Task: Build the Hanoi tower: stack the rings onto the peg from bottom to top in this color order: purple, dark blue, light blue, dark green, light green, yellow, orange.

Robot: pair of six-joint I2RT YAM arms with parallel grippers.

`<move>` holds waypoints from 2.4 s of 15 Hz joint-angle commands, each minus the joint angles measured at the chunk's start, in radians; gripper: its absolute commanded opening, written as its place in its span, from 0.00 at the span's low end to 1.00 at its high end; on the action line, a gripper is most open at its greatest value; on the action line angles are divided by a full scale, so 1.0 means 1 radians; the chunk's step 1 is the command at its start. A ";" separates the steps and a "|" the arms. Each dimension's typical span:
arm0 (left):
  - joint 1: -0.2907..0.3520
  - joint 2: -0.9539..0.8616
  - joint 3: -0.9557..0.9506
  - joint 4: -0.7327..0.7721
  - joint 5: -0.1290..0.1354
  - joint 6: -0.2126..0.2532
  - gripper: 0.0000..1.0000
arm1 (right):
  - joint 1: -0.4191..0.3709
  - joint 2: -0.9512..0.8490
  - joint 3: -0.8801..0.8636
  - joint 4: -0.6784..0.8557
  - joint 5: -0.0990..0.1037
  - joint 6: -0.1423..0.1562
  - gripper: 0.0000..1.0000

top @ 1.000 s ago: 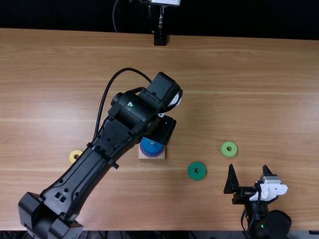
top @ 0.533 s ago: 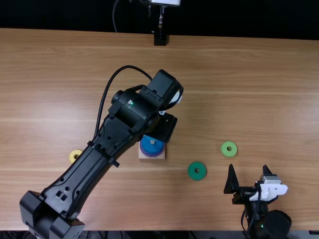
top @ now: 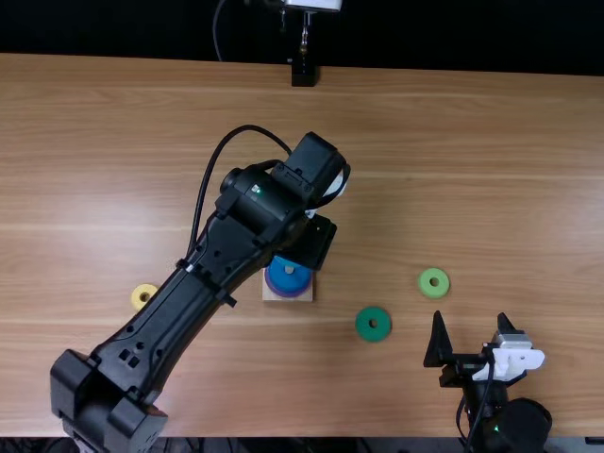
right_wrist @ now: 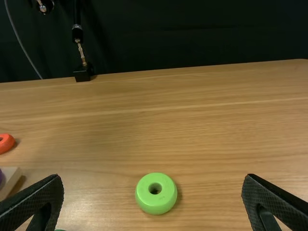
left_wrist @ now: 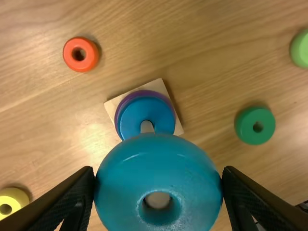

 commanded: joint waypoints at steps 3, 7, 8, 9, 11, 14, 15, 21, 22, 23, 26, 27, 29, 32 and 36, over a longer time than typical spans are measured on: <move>-0.006 0.021 0.014 -0.002 0.000 -0.011 0.00 | -0.012 -0.013 -0.050 -0.081 0.009 -0.004 1.00; -0.006 0.023 0.012 -0.011 0.000 -0.013 1.00 | -0.012 -0.013 -0.050 -0.081 0.009 -0.004 1.00; -0.004 0.020 0.011 -0.013 0.000 -0.013 1.00 | -0.012 -0.013 -0.050 -0.081 0.009 -0.004 1.00; -0.001 0.015 0.000 -0.017 0.000 -0.011 1.00 | -0.012 -0.013 -0.050 -0.081 0.009 -0.004 1.00; 0.002 0.004 -0.026 0.001 -0.001 -0.009 1.00 | -0.012 -0.013 -0.050 -0.081 0.009 -0.004 1.00; 0.029 -0.059 -0.038 0.044 -0.001 -0.009 1.00 | -0.012 -0.013 -0.050 -0.081 0.009 -0.004 1.00; 0.049 -0.091 -0.040 0.077 -0.001 -0.009 1.00 | -0.012 -0.013 -0.050 -0.081 0.009 -0.004 1.00; 0.184 -0.434 -0.365 0.475 -0.020 -0.009 1.00 | -0.012 -0.013 -0.050 -0.081 0.009 -0.004 1.00; 0.212 -0.525 -0.471 0.554 -0.027 -0.009 1.00 | -0.012 -0.013 -0.050 -0.081 0.009 -0.004 1.00; 0.250 -0.614 -0.554 0.616 -0.040 -0.011 1.00 | -0.012 -0.013 -0.050 -0.081 0.009 -0.004 1.00; 0.375 -0.806 -0.759 0.675 -0.047 -0.009 1.00 | -0.012 -0.013 -0.050 -0.081 0.009 -0.004 1.00; 0.417 -0.876 -0.816 0.675 -0.047 -0.009 1.00 | -0.012 -0.013 -0.050 -0.081 0.009 -0.004 1.00; 0.505 -1.004 -0.932 0.677 -0.042 -0.005 1.00 | -0.012 -0.013 -0.050 -0.081 0.009 -0.004 1.00; 0.586 -1.215 -1.143 0.681 -0.036 -0.002 1.00 | -0.012 -0.013 -0.050 -0.081 0.009 -0.004 1.00; 0.598 -1.436 -1.411 0.817 -0.042 -0.004 1.00 | -0.012 -0.013 -0.050 -0.081 0.009 -0.004 1.00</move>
